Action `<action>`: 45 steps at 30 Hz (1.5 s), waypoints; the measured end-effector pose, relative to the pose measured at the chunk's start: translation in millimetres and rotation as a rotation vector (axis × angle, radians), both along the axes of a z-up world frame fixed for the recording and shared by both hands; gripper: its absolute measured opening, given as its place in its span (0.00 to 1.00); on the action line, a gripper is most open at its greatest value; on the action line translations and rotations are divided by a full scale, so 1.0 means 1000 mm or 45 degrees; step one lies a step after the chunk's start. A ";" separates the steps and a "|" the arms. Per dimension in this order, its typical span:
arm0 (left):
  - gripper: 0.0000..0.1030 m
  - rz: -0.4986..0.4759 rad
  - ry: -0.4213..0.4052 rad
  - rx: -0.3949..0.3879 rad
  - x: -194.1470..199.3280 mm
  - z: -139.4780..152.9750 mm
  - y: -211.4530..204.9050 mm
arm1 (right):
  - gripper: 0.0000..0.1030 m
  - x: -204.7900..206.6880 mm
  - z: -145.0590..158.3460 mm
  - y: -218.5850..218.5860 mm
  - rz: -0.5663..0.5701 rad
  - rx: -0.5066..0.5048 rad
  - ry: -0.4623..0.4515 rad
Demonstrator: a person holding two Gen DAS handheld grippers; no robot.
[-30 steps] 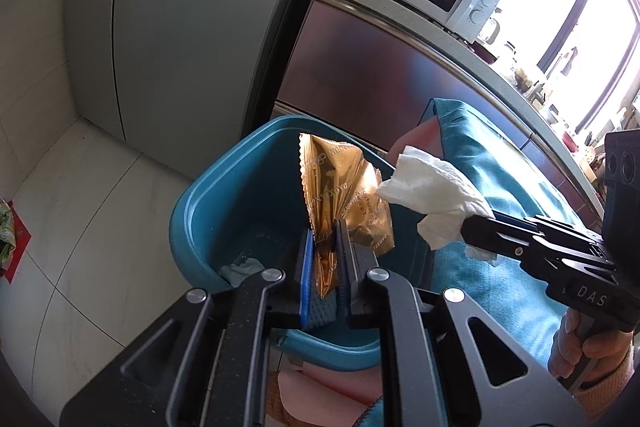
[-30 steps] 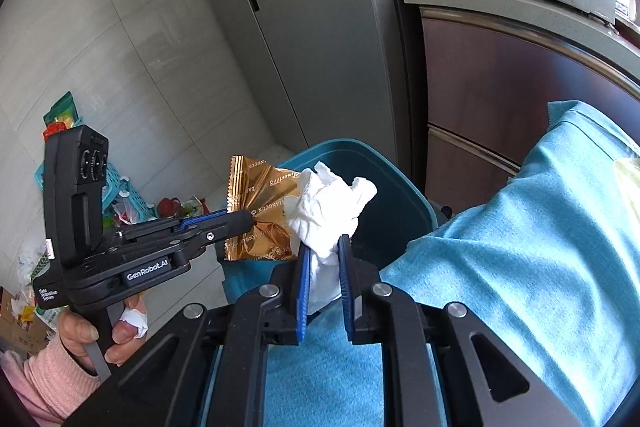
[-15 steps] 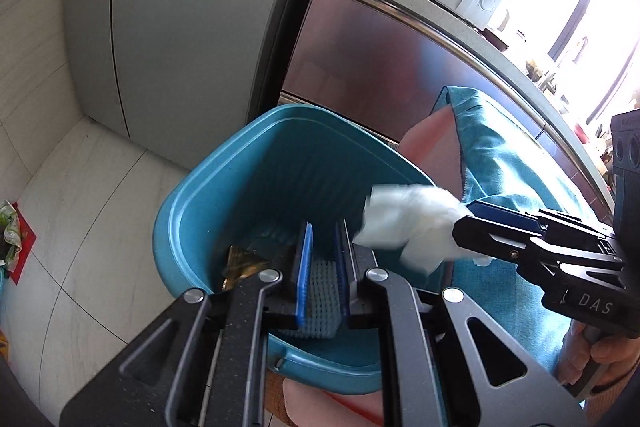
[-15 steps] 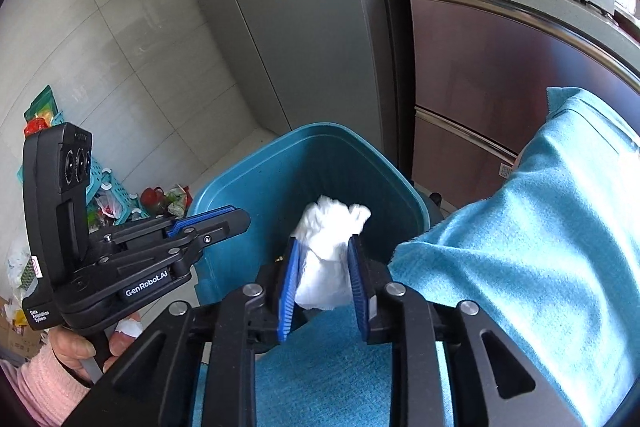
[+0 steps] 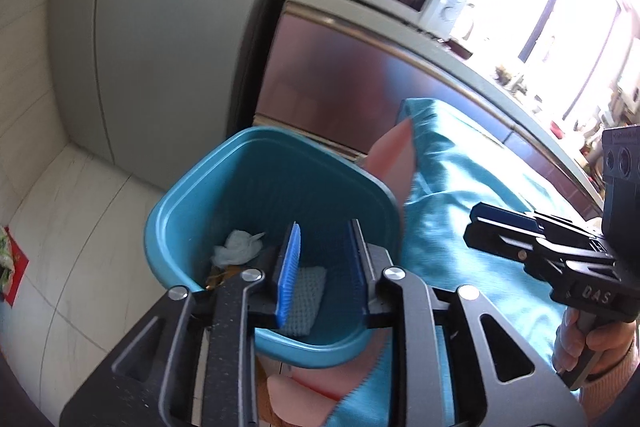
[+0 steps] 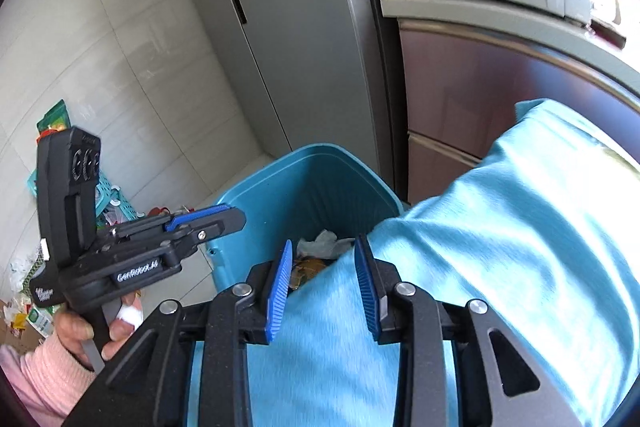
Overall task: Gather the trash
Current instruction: 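Open both tools to drop the wrapper and tissue into the bin, then grasp the orange peel with the left tool while the right tool grasps the polka-dot cup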
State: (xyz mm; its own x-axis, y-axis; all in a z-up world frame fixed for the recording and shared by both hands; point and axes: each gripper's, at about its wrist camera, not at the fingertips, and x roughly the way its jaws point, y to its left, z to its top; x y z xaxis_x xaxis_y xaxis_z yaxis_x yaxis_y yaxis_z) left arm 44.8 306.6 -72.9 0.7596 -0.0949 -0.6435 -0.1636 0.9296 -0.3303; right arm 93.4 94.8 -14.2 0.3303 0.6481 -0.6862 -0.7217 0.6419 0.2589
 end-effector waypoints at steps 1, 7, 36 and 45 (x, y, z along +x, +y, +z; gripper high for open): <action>0.28 -0.014 -0.014 0.006 -0.002 0.004 -0.005 | 0.31 -0.005 0.003 -0.007 -0.002 0.013 -0.017; 0.31 -0.148 -0.097 0.023 -0.008 0.024 -0.041 | 0.33 -0.029 0.017 -0.062 -0.051 0.101 -0.058; 0.46 -0.964 -0.053 0.110 0.041 0.032 -0.341 | 0.42 -0.076 0.017 -0.379 -1.054 0.006 -0.210; 0.47 -1.007 0.028 0.166 0.071 0.021 -0.385 | 0.52 -0.053 0.009 -0.394 -1.053 -0.105 -0.220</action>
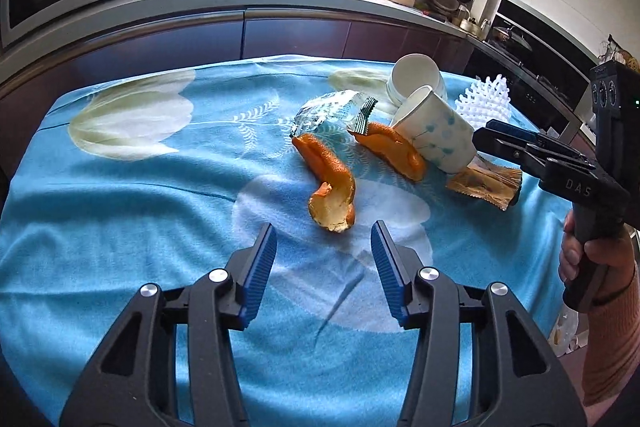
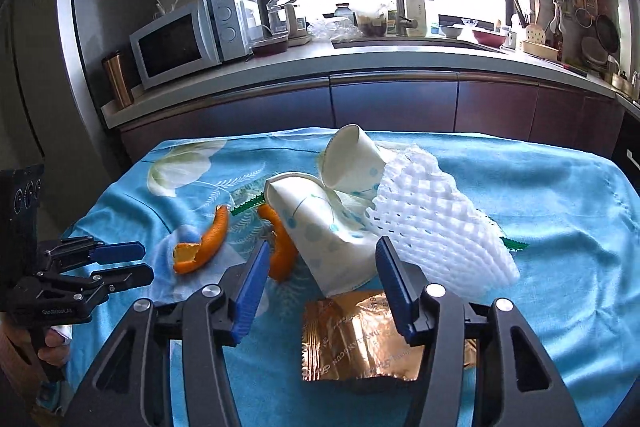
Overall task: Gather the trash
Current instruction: 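Grasp the orange peel with the left tool while the right tool grasps the polka-dot cup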
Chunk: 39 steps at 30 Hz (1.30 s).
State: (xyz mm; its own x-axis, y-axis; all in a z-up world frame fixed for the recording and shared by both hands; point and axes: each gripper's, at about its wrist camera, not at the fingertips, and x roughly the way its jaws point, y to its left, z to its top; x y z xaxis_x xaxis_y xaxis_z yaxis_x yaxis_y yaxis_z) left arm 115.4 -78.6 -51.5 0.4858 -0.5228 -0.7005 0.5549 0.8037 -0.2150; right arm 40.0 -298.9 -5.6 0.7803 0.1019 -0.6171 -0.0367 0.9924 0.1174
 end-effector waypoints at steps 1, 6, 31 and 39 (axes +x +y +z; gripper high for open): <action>0.47 -0.002 0.005 0.007 0.003 -0.001 -0.003 | 0.53 0.002 -0.001 0.000 0.007 -0.014 0.005; 0.47 -0.016 0.015 0.042 0.013 -0.005 -0.020 | 0.54 0.013 -0.006 0.001 0.025 -0.067 0.042; 0.14 0.007 0.032 0.065 0.020 -0.010 -0.025 | 0.27 0.012 -0.001 0.009 0.084 -0.213 0.031; 0.13 0.043 -0.010 0.011 -0.001 0.005 0.005 | 0.27 0.002 0.007 0.006 0.088 -0.102 -0.005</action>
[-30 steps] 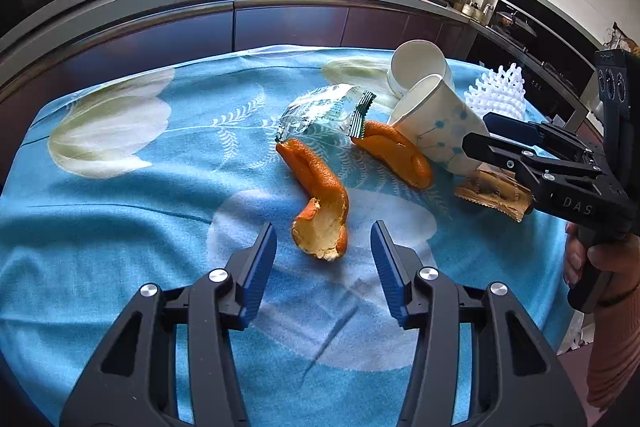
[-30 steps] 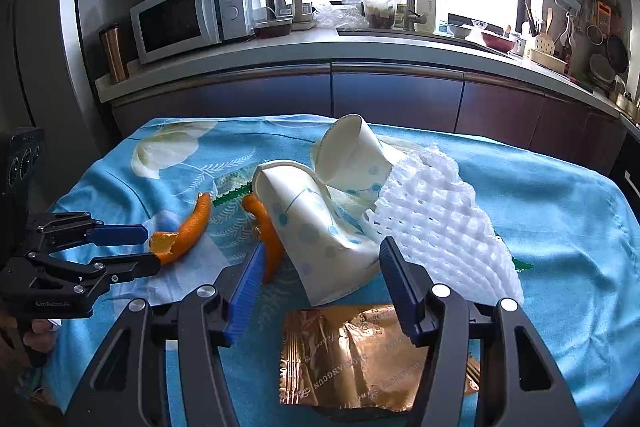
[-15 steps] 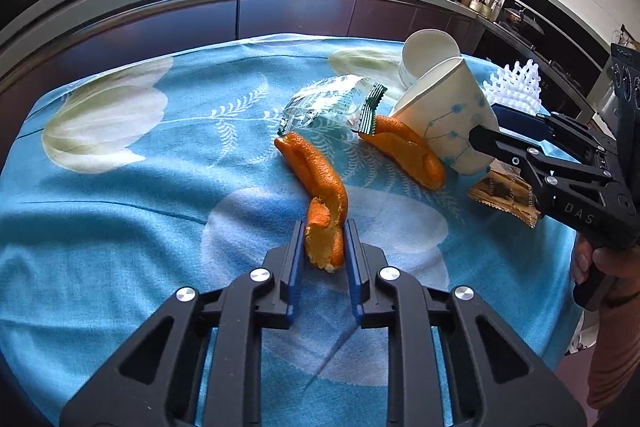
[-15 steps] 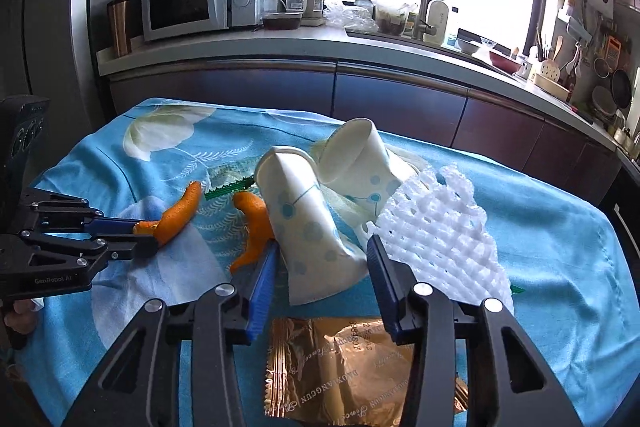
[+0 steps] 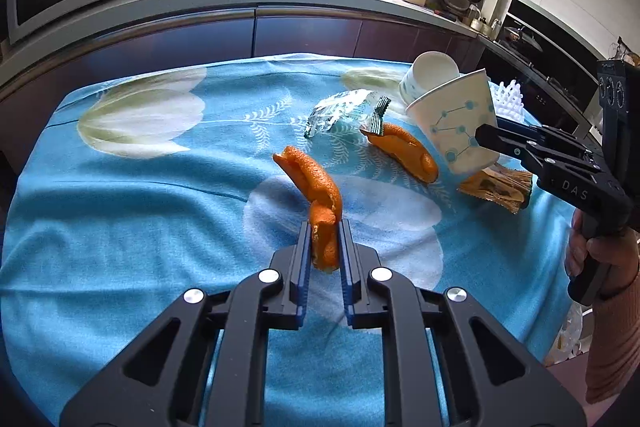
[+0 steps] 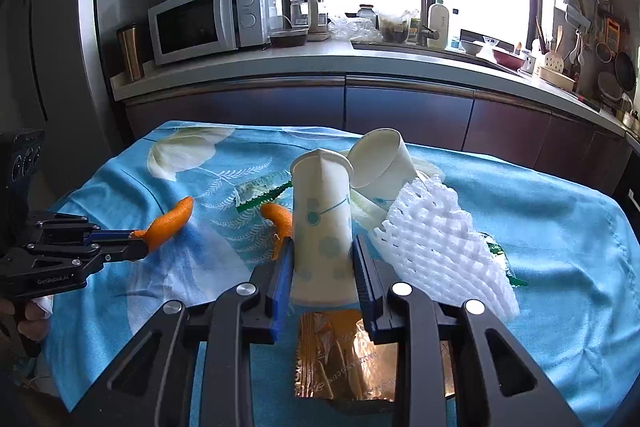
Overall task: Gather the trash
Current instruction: 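Grasp the orange peel with the left tool while the right tool grasps the polka-dot cup, then carry the orange peel and polka-dot cup over the teal bin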
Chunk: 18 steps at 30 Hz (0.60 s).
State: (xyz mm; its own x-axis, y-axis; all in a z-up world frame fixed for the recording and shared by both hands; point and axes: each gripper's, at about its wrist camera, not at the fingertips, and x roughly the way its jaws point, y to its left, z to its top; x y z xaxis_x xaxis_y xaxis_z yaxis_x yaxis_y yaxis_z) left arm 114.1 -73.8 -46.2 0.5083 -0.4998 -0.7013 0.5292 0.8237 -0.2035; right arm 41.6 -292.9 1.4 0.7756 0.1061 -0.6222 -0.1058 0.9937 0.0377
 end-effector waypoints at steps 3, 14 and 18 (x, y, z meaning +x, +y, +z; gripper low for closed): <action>0.13 0.003 -0.012 -0.026 -0.010 0.006 0.012 | 0.27 -0.006 0.003 0.004 0.016 0.043 -0.007; 0.13 0.063 -0.035 -0.084 -0.040 0.021 0.062 | 0.27 -0.029 0.011 0.034 0.121 0.186 -0.039; 0.13 0.097 -0.043 -0.102 -0.050 0.024 0.081 | 0.27 -0.031 0.010 0.052 0.176 0.214 -0.031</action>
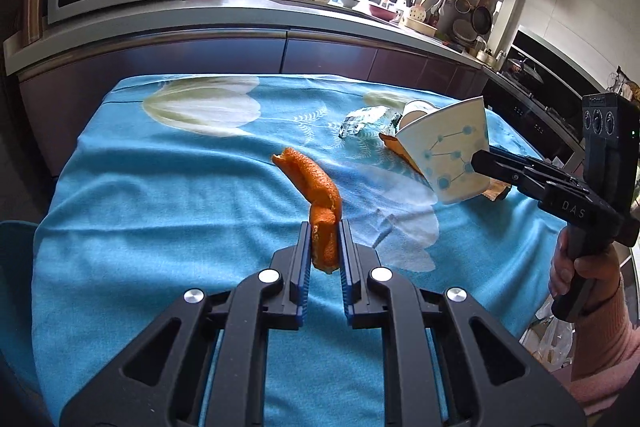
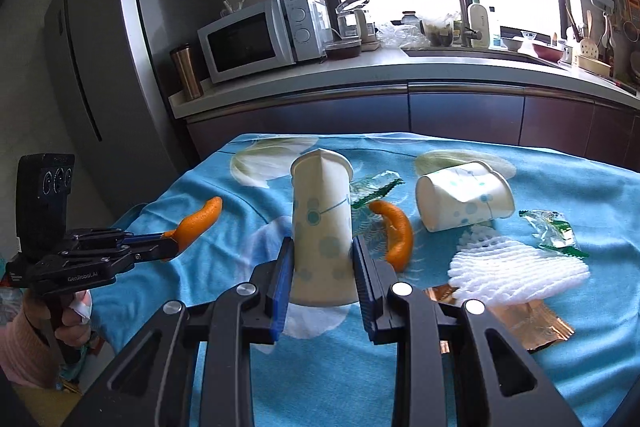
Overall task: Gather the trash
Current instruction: 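Carry the orange peel and polka-dot cup over the teal bin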
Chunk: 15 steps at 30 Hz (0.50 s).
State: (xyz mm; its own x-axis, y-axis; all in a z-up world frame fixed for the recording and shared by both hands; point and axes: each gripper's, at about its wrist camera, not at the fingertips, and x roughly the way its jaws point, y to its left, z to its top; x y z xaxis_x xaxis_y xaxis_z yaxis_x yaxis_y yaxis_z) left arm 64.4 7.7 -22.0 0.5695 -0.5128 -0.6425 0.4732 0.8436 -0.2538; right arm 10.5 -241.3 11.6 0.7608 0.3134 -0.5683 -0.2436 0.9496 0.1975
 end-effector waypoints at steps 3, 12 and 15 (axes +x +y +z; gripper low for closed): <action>0.13 0.023 -0.001 -0.013 -0.008 0.002 0.014 | 0.27 -0.001 -0.001 0.014 0.050 0.023 0.008; 0.13 0.096 -0.025 -0.016 -0.032 0.008 0.053 | 0.27 0.004 -0.004 0.055 0.180 0.083 0.027; 0.13 0.134 -0.027 -0.026 -0.039 0.009 0.067 | 0.27 0.005 -0.004 0.069 0.226 0.098 0.033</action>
State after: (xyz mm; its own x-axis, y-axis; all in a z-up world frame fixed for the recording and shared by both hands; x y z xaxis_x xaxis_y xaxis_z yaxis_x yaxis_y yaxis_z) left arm 25.4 74.6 -12.9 0.6342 -0.4623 -0.6197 0.3878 0.8837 -0.2623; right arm 15.5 -172.5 7.4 0.6751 0.4843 -0.5564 -0.3996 0.8741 0.2760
